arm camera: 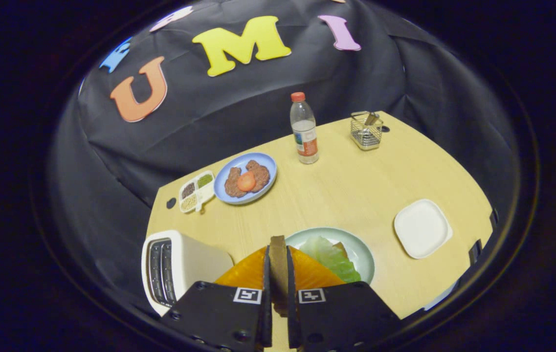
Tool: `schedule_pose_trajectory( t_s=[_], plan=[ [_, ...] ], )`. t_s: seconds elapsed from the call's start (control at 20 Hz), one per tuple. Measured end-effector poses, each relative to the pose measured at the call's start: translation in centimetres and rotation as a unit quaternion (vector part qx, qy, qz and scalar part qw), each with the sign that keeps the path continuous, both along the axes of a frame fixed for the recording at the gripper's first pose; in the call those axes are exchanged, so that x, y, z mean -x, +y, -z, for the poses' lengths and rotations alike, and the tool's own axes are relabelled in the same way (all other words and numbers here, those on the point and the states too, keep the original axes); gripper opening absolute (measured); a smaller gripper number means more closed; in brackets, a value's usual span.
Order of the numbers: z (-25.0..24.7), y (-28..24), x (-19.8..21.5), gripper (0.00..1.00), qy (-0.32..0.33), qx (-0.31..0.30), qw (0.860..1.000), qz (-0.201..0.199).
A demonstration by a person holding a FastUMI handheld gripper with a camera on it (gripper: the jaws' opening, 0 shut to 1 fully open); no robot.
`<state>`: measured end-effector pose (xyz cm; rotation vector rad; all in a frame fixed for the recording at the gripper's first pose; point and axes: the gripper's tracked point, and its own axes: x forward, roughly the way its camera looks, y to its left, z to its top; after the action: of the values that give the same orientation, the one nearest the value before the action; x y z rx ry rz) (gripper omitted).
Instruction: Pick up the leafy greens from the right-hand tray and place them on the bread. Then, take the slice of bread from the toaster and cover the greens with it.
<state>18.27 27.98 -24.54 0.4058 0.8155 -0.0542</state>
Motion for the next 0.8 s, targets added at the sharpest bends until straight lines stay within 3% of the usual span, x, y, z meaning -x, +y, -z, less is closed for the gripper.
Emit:
schedule_pose_trajectory(
  t_s=[0.2,0.3,0.75,0.8],
  plan=[
    [3.4,-1.9,-0.4,0.13,0.028,-0.033,0.998,0.051],
    [4.1,-3.8,-0.9,0.13,0.021,-0.02,0.998,0.064],
    [7.3,-7.3,0.2,0.19,0.075,0.001,0.996,0.048],
    [7.5,-7.4,0.3,0.26,0.077,0.001,0.996,0.045]
  ],
)
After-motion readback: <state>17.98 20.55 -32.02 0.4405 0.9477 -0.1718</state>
